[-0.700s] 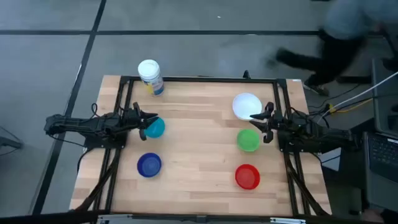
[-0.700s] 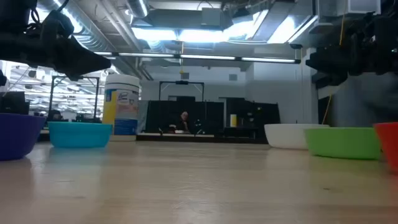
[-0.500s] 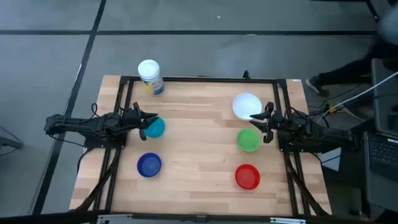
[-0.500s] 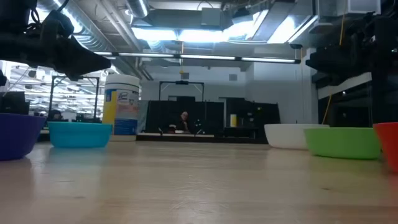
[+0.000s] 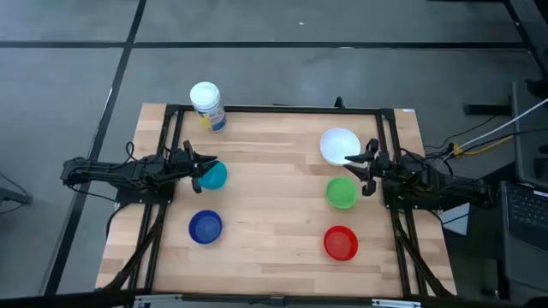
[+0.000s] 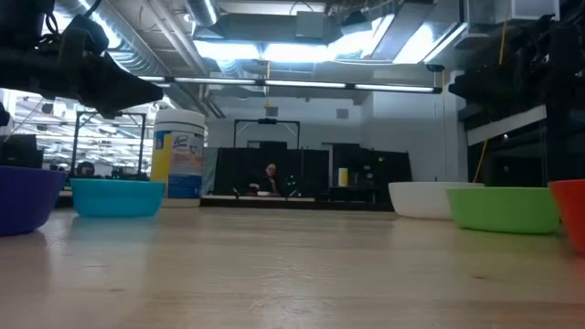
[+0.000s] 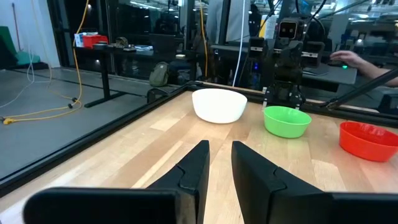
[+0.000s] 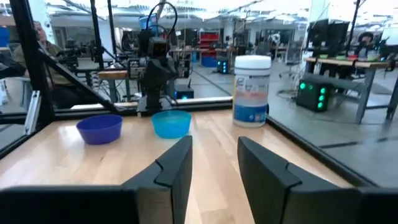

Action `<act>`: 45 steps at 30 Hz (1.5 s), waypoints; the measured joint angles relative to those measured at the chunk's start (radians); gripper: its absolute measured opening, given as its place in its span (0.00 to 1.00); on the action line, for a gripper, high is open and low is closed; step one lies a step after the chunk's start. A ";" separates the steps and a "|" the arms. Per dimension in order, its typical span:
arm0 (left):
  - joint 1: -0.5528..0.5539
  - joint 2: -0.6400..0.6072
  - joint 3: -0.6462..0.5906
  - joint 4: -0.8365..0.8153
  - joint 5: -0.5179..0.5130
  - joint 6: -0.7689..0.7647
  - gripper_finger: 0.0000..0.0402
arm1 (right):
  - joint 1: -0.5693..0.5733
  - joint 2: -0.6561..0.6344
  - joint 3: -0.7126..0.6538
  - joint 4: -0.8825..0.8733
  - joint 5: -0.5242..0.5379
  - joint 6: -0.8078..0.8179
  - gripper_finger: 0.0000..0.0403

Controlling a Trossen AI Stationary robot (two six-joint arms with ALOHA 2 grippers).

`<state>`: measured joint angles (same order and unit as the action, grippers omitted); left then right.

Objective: Nest bowls inside each other
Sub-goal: Stack the green bowl on top of the white bowl

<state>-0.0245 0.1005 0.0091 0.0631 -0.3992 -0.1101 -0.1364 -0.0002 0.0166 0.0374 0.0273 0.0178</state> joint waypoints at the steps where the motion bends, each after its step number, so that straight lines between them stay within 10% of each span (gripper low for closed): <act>1: 0.000 0.000 0.000 0.000 0.000 0.000 0.16 | 0.000 0.000 0.000 0.008 0.000 0.000 0.33; 20: 0.000 0.004 0.000 0.165 0.055 -0.030 0.17 | 0.001 0.000 0.000 0.279 0.085 0.315 0.33; 32: 0.001 0.008 0.000 0.457 -0.282 -0.189 0.17 | 0.000 0.000 0.000 0.284 0.163 0.482 0.33; 45: 0.004 0.017 0.001 0.203 -0.099 -0.296 0.14 | -0.002 0.012 0.018 0.284 0.225 0.544 0.24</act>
<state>-0.0209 0.1177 0.0098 0.2660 -0.4980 -0.4065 -0.1379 0.0117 0.0341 0.3211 0.2523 0.5621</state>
